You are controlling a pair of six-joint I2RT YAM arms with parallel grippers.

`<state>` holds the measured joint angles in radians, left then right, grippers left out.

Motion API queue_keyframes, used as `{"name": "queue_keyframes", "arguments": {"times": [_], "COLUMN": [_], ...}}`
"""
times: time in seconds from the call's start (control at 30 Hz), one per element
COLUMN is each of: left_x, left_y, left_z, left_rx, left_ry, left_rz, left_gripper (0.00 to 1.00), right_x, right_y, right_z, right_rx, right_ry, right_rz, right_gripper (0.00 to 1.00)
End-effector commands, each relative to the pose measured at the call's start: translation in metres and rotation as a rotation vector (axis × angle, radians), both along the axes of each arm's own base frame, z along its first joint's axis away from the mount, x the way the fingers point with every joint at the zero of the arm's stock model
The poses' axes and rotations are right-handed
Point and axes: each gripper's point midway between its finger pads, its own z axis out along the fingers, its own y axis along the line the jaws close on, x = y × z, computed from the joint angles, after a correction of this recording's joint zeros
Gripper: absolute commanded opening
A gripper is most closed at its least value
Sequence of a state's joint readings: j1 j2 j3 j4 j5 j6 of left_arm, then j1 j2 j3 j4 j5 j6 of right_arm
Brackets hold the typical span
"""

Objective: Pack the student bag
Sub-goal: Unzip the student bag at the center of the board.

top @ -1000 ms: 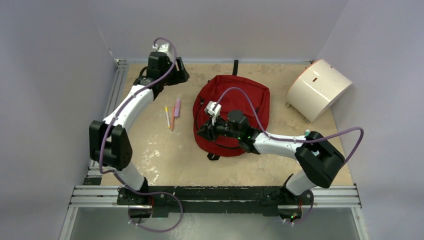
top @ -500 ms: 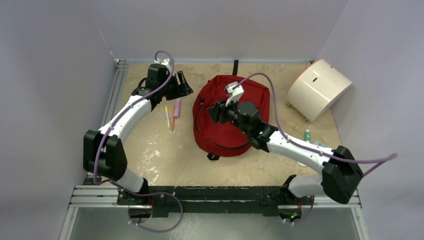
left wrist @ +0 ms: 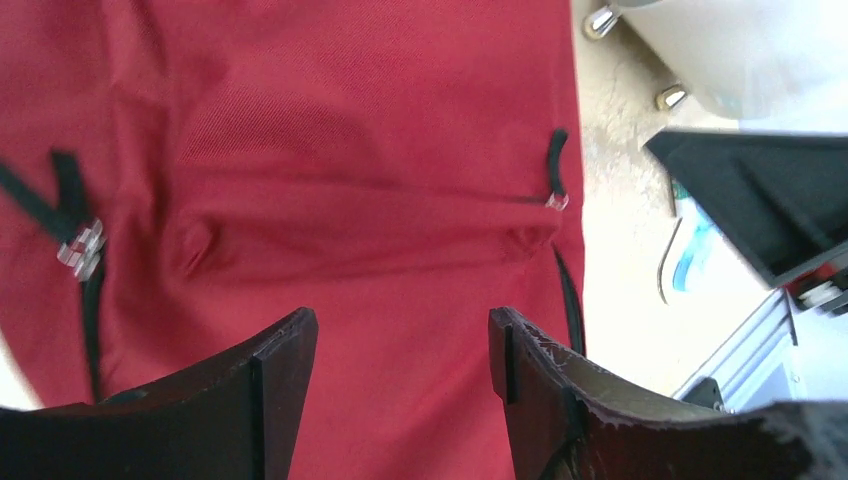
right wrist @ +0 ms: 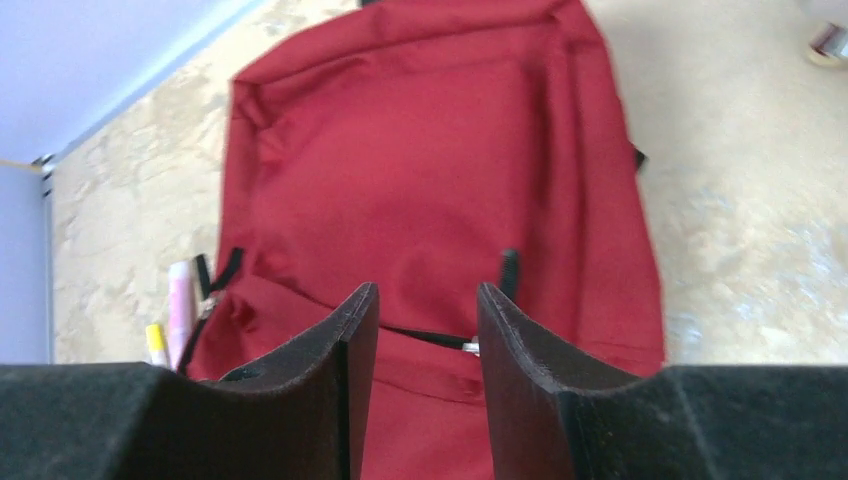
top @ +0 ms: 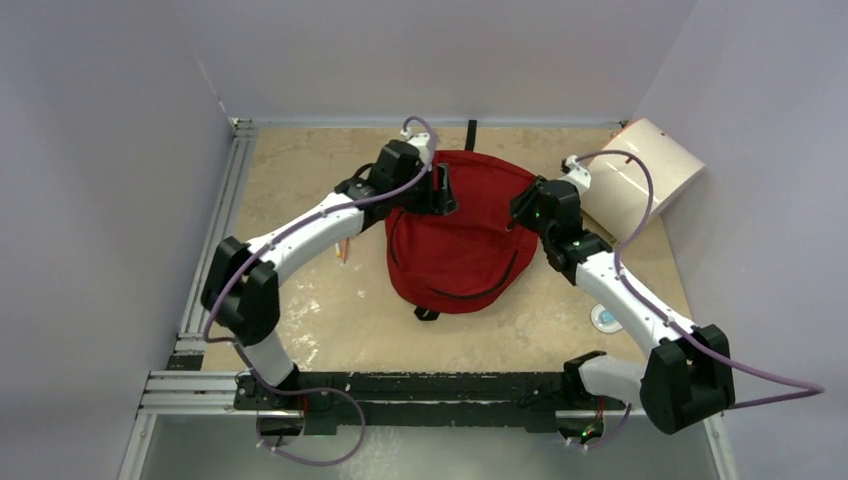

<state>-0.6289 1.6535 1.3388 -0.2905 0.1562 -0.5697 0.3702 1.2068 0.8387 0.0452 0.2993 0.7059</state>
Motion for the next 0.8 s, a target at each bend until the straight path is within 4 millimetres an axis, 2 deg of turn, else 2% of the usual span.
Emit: {"name": "queue_keyframes", "arguments": {"times": [0.0, 0.13, 0.27, 0.4, 0.53, 0.77], "left_x": [0.030, 0.036, 0.033, 0.021, 0.016, 0.027], "left_y": [-0.046, -0.086, -0.120, -0.144, -0.158, -0.176], "left_z": [0.038, 0.042, 0.027, 0.010, -0.003, -0.030], "left_rx": [0.003, 0.050, 0.135, 0.231, 0.273, 0.344], "left_ry": [-0.199, -0.268, -0.308, -0.356, -0.367, -0.347], "left_rz": [-0.066, -0.140, -0.220, -0.273, -0.308, -0.317], "left_gripper": [0.62, 0.61, 0.59, 0.58, 0.58, 0.59], "right_x": [-0.010, -0.013, -0.016, -0.018, -0.021, -0.024], "right_y": [-0.034, -0.056, -0.071, -0.082, -0.087, -0.087], "right_z": [-0.023, -0.043, -0.063, -0.077, -0.090, -0.102], "right_rx": [0.048, 0.049, 0.076, 0.083, 0.111, 0.149], "right_ry": [0.062, 0.098, 0.129, 0.150, 0.168, 0.185], "right_rz": [-0.123, -0.162, -0.169, -0.178, -0.172, -0.140], "right_gripper": [0.43, 0.42, 0.42, 0.36, 0.34, 0.34]}}
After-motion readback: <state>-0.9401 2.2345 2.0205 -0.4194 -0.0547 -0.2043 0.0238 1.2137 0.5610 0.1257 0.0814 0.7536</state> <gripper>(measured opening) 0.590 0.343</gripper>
